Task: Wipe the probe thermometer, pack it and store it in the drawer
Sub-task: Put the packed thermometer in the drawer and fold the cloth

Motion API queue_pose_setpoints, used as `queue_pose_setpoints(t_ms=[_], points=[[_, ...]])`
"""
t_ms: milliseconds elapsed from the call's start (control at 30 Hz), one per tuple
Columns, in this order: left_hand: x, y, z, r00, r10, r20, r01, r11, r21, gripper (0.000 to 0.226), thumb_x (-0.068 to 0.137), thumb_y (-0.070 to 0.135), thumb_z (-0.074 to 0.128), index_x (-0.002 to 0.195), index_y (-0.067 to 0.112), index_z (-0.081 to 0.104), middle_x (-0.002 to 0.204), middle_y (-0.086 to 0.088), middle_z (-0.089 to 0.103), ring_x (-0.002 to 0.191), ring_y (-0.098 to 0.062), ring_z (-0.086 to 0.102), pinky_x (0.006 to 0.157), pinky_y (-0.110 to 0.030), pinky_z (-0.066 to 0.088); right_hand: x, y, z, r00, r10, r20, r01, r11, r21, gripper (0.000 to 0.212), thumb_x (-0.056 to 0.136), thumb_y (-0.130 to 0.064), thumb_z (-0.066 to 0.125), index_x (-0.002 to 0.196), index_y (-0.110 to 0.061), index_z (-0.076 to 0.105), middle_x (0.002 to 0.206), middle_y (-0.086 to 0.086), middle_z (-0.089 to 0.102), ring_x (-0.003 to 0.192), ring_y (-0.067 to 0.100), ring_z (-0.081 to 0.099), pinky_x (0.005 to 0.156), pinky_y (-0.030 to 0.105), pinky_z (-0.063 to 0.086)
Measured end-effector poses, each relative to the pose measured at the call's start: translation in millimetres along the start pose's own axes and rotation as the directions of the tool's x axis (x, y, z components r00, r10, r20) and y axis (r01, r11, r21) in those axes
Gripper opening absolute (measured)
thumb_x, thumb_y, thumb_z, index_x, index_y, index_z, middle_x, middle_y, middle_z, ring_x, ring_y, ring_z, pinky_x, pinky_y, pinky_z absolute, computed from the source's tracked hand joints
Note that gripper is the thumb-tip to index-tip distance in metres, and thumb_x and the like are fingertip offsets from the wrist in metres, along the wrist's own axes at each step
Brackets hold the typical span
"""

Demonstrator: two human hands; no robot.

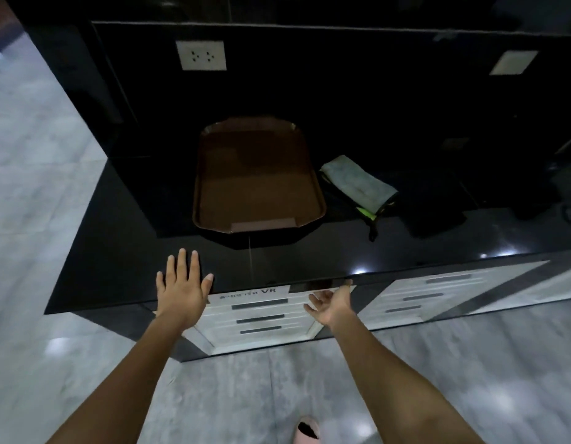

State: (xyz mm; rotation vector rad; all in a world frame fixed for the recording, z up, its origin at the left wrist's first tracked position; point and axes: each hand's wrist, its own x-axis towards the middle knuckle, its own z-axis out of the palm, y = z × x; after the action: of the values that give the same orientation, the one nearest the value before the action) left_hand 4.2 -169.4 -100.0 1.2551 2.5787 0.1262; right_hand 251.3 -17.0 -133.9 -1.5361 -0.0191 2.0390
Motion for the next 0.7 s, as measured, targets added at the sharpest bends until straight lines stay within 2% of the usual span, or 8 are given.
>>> queue_pose_setpoints(t_ms=[67, 133, 200, 300, 367, 433, 533, 700], points=[[0, 0, -2, 1.0, -0.004, 0.002, 0.004, 1.0, -0.015, 0.063, 0.099, 0.048, 0.015, 0.152, 0.016, -0.001, 0.16, -0.008, -0.008, 0.146, -0.028, -0.01, 0.116, -0.048, -0.001, -14, -11, -1, 0.997, -0.061, -0.037, 0.057, 0.993, -0.102, 0.063, 0.097, -0.058, 0.029, 0.116, -0.002, 0.051, 0.107, 0.012, 0.056, 0.125, 0.031, 0.05, 0.108, 0.047, 0.035], [-2, 2, -6, 0.999, 0.036, -0.039, -0.038, 0.998, -0.045, 0.06, 0.101, 0.041, 0.021, 0.152, 0.012, 0.007, 0.161, -0.009, -0.001, 0.147, -0.028, -0.005, 0.116, -0.048, 0.003, -31, -21, -8, 0.965, -0.238, -0.113, 0.199, 0.939, -0.279, 0.04, 0.1, -0.037, 0.036, 0.113, -0.004, 0.054, 0.109, 0.012, 0.058, 0.101, 0.03, 0.059, 0.089, 0.041, 0.044], [-6, 14, -6, 0.976, 0.196, -0.1, -0.205, 0.974, -0.099, 0.053, 0.101, 0.026, 0.032, 0.15, 0.01, 0.02, 0.16, -0.009, 0.007, 0.147, -0.027, 0.001, 0.117, -0.046, 0.007, -42, -36, -18, 0.847, -0.512, -0.146, 0.4, 0.793, -0.459, 0.021, 0.098, -0.02, 0.042, 0.099, -0.003, 0.056, 0.098, 0.014, 0.06, 0.074, 0.023, 0.058, 0.073, 0.036, 0.047], [-15, 53, -7, 0.887, 0.442, -0.134, -0.46, 0.87, -0.178, 0.051, 0.098, 0.012, 0.041, 0.147, 0.017, 0.03, 0.159, -0.004, 0.013, 0.147, -0.022, 0.006, 0.117, -0.038, 0.005, -65, -66, -24, 0.657, -0.731, -0.186, 0.502, 0.608, -0.616, 0.024, 0.099, -0.022, 0.041, 0.095, -0.006, 0.06, 0.097, 0.014, 0.067, 0.082, 0.03, 0.061, 0.076, 0.042, 0.05], [-12, 81, -12, 0.84, 0.527, -0.128, -0.543, 0.815, -0.204, 0.051, 0.099, 0.012, 0.04, 0.148, 0.022, 0.029, 0.159, 0.001, 0.011, 0.147, -0.016, 0.003, 0.116, -0.03, 0.0, -73, -90, -22, 0.6, -0.786, -0.152, 0.513, 0.523, -0.681, 0.023, 0.099, -0.023, 0.041, 0.096, -0.011, 0.06, 0.101, 0.014, 0.068, 0.087, 0.031, 0.06, 0.075, 0.038, 0.048], [4, 110, -24, 0.79, 0.601, -0.12, -0.612, 0.767, -0.192, 0.052, 0.1, 0.014, 0.038, 0.149, 0.024, 0.026, 0.159, 0.005, 0.01, 0.147, -0.011, 0.002, 0.116, -0.027, -0.002, -74, -117, -16, 0.589, -0.804, -0.085, 0.485, 0.436, -0.758, 0.023, 0.098, -0.023, 0.042, 0.103, -0.01, 0.061, 0.106, 0.015, 0.066, 0.09, 0.031, 0.058, 0.076, 0.037, 0.047], [40, 158, -49, 0.744, 0.654, -0.136, -0.668, 0.73, -0.145, 0.051, 0.1, 0.016, 0.037, 0.15, 0.022, 0.024, 0.159, 0.006, 0.013, 0.147, -0.012, 0.004, 0.117, -0.031, 0.001, -69, -159, 2, 0.626, -0.78, 0.01, 0.409, 0.317, -0.855, 0.028, 0.099, -0.027, 0.043, 0.114, -0.008, 0.056, 0.115, 0.018, 0.061, 0.1, 0.035, 0.058, 0.078, 0.038, 0.047], [103, 236, -79, 0.774, 0.623, -0.112, -0.627, 0.779, -0.001, 0.054, 0.101, 0.031, 0.031, 0.151, 0.018, 0.015, 0.16, 0.0, 0.009, 0.147, -0.018, 0.002, 0.118, -0.038, 0.002, -49, -208, 38, 0.696, -0.717, 0.032, 0.317, 0.267, -0.91, 0.052, 0.097, -0.038, 0.045, 0.138, -0.008, 0.038, 0.136, 0.018, 0.05, 0.122, 0.037, 0.049, 0.095, 0.039, 0.044]])
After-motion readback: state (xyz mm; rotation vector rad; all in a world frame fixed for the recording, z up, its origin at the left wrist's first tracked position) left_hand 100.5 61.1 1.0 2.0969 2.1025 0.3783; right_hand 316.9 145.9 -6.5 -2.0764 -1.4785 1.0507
